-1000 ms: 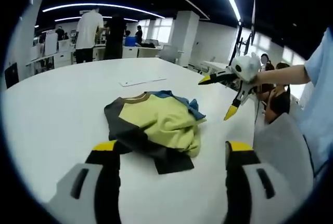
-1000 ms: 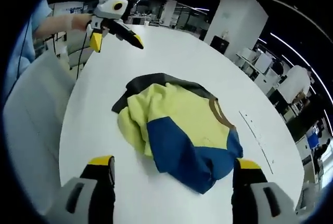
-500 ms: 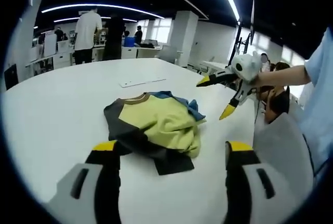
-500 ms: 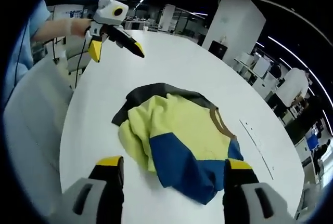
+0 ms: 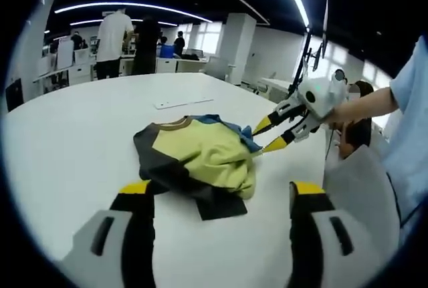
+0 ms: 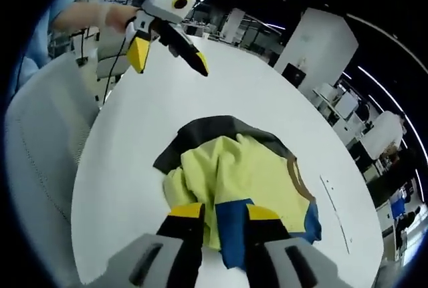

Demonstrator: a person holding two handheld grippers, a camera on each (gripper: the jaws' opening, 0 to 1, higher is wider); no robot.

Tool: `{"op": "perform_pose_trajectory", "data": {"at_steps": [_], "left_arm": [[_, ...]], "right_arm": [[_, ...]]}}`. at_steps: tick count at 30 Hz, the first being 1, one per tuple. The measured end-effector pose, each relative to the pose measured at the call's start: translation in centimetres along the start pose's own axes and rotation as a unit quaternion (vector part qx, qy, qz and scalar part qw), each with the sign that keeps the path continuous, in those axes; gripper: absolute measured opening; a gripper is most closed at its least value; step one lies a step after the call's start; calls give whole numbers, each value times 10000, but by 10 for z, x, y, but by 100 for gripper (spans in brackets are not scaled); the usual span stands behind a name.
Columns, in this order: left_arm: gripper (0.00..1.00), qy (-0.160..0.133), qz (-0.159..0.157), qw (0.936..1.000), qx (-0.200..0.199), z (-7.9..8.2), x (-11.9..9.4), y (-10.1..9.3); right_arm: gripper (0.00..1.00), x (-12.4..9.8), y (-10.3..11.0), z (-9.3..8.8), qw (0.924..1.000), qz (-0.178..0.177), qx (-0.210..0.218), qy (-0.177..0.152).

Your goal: Fold the garment on the visible template until the final outline fits inside the template.

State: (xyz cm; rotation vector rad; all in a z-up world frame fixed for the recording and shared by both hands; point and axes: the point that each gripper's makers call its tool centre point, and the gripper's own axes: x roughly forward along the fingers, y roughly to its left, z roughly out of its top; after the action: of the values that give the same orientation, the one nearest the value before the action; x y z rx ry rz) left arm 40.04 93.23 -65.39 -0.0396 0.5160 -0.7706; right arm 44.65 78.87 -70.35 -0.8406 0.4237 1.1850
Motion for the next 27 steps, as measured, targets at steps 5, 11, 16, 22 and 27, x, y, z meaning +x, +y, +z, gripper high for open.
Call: {"op": "perform_pose_trajectory", "data": {"at_steps": [5,11,16,22,27], "left_arm": [[80,-15,11,10000,-7,2,-2,1],[80,4,41,10000,-32,0,-5,3],[80,20,60,10000,-64,-2,-7,4],[80,48,51,10000,-64,-3,-5,5],[80,59,16,10000,-51,-2,-1,3]], "right_arm": [[16,11,-2,-11,9996,-35,-167,247],[13,19,-3,-22,9990,44,-163,413],[9,16,-5,-21,9988,-15,-235,419],[0,7,-12,-19,9989,-105,-302,352],[0,-7,-25,-16,9995,-248,-29,199]]}}
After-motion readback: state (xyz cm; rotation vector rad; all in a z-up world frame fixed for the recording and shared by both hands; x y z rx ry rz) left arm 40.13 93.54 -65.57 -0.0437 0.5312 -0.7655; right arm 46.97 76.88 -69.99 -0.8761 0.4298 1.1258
